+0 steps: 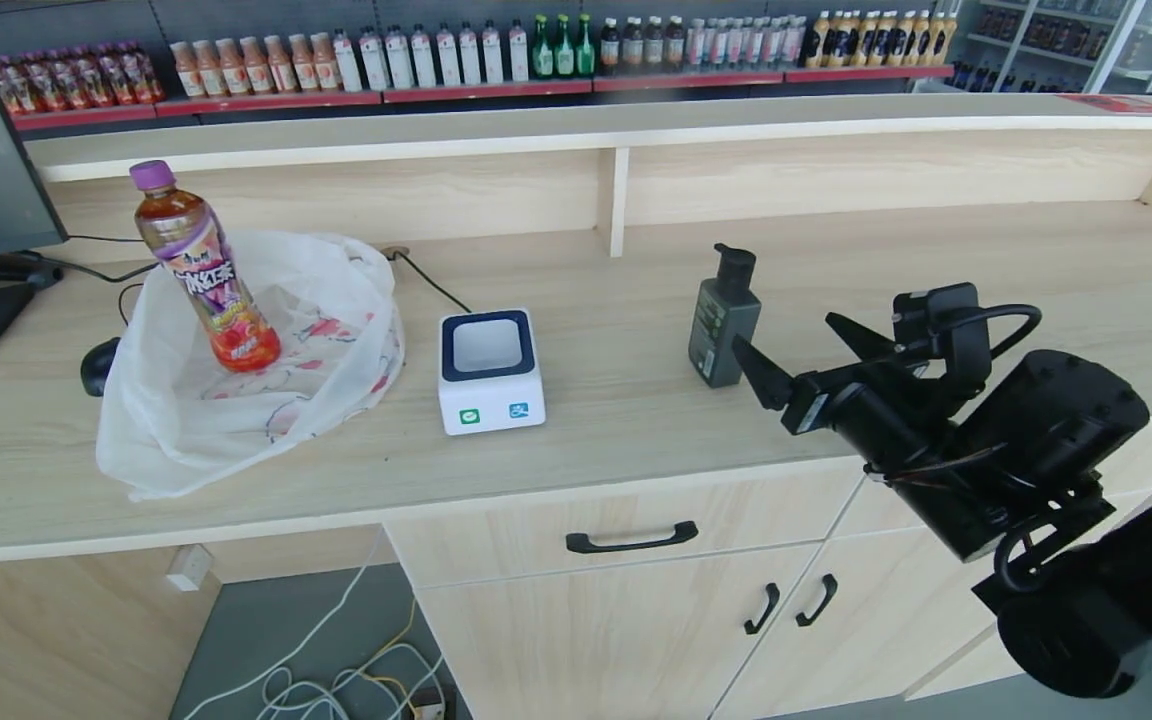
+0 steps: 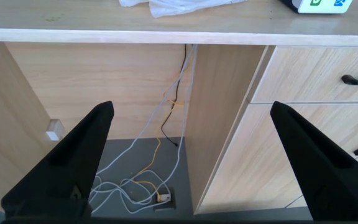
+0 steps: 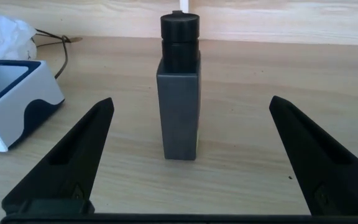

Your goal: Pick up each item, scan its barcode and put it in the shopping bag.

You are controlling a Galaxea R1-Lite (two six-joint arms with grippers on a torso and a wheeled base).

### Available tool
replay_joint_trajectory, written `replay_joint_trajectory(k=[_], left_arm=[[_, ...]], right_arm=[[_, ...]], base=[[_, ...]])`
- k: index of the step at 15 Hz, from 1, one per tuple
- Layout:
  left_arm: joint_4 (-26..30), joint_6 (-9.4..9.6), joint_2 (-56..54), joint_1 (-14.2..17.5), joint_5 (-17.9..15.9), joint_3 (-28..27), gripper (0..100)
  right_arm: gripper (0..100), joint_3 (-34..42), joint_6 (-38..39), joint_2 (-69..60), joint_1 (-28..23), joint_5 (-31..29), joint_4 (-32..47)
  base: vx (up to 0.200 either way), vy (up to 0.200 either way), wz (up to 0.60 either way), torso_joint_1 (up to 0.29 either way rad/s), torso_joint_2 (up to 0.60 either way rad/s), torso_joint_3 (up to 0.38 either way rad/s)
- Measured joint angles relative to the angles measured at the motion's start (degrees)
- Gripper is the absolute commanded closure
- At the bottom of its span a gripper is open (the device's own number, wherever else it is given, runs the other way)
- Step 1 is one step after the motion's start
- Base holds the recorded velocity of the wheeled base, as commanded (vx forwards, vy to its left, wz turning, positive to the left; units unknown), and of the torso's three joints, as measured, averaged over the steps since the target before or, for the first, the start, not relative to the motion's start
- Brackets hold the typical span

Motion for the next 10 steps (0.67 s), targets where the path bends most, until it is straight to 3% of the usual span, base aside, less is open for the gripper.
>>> replay_joint_trajectory(k=[6, 10], left_arm=[[0.0, 0.02, 0.0, 0.05, -0.02, 0.0, 0], [0.0, 0.0, 0.0, 0.0, -0.02, 0.0, 0]], right_arm=[[0, -6.33, -0.02, 5.86, -1.41, 0.52, 0.0], [0, -12.23, -0.07, 7.49, -1.38, 0.71, 6.35]], base=[[0.0, 0.0, 0.0, 0.0, 0.0, 0.0], [0.0, 0.0, 0.0, 0.0, 0.0, 0.0]])
